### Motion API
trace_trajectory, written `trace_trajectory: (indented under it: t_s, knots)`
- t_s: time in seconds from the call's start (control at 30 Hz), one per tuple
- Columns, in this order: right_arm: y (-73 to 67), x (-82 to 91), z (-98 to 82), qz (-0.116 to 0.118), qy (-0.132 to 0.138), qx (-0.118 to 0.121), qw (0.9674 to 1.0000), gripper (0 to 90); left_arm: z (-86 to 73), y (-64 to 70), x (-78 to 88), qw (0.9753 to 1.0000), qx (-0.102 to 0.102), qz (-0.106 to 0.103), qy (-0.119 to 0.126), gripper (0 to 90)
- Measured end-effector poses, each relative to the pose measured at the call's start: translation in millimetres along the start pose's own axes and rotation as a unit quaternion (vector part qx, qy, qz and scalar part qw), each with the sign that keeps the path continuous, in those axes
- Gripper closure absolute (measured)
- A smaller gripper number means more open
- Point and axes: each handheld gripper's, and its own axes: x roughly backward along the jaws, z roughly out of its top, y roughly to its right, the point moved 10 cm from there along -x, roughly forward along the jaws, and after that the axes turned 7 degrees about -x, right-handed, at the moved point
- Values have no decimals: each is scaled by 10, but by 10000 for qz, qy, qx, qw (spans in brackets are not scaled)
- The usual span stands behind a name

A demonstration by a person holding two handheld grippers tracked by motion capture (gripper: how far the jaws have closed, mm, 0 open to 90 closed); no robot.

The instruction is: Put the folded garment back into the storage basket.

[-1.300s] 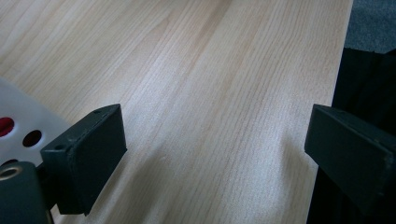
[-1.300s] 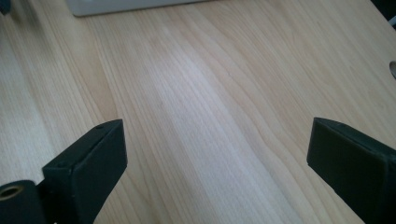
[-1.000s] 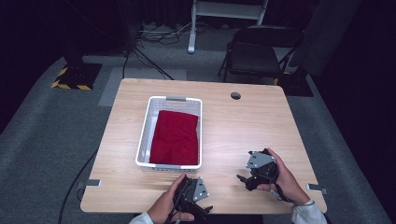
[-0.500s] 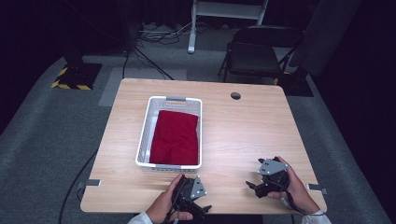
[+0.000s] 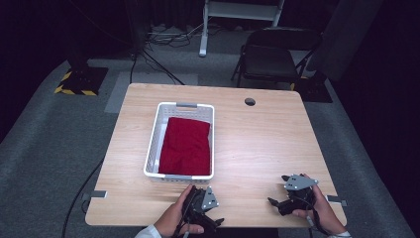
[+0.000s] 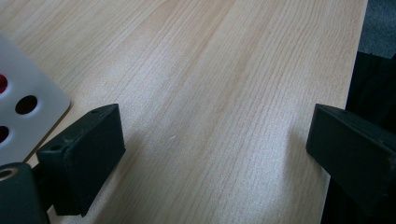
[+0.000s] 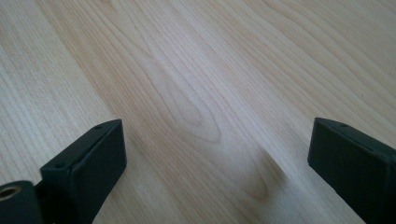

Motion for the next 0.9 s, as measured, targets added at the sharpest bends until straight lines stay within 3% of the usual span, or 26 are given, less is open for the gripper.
trace_trajectory:
  t_s: [0.2, 0.37, 0.9]
  knots:
    - [43, 22, -95, 206, 185, -437, 9987, 32, -1, 0, 0, 10000, 6, -1, -7, 41]
    - [70, 46, -162, 355, 196, -661, 9970, 23, 1, 2, -5, 10000, 8, 2, -2, 36]
    - [236, 165, -318, 221, 158, -843, 9961, 6, 1, 2, -6, 10000, -2, -14, -8, 33]
